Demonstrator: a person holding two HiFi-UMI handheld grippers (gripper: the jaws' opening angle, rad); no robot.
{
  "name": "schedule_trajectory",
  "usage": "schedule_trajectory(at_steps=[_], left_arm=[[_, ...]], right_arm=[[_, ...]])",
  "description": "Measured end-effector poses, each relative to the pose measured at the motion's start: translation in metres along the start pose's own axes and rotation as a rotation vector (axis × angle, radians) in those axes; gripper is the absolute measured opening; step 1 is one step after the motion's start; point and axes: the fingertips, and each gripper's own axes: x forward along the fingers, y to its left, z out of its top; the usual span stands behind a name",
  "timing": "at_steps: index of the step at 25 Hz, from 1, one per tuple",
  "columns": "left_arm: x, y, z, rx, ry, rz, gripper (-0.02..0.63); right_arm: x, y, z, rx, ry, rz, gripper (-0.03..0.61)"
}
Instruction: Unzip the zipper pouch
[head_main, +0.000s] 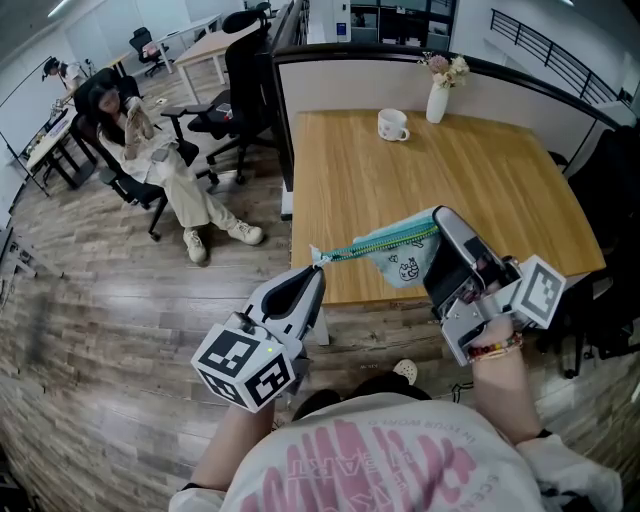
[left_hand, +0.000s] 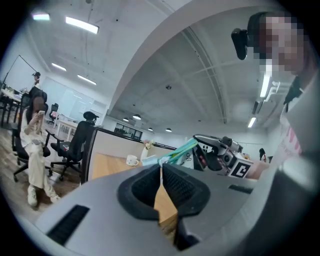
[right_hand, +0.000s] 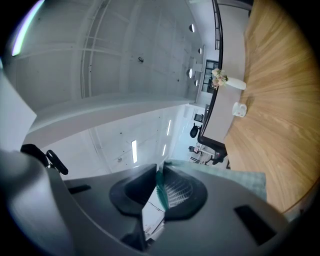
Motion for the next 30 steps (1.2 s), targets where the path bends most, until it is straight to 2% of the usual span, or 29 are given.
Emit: schedule_trajectory(at_steps=[6, 14, 19, 24, 30], left_arm=[[-0.002, 0.027, -0.013, -0.091, 0.016, 0.121, 0.002], [0.014, 0.025, -0.016, -0.172, -0.042, 0.117, 0.002], [0.03, 0.015, -0.021, -0.212, -0.054, 0.14, 0.002], [0.052, -0.002, -0.022, -0.218, -0.045, 0.136, 0.002], [0.061, -0.006, -0.031, -0.235, -0.028, 0.149, 0.002]], right_arm=[[-0.014, -0.027, 0.001, -0.048, -0.025, -0.104, 0.04], [-0.034, -0.073, 0.001, -0.232, 0.018, -0.31, 0.041], [-0.041, -0.078, 0.013, -0.291, 0.068, -0.321, 0.043], [-0.044, -0.081, 0.026, -0.347, 0.131, -0.333, 0.043], [-0.05, -0.087, 0.04, -0.341, 0.129, -0.331, 0.043]])
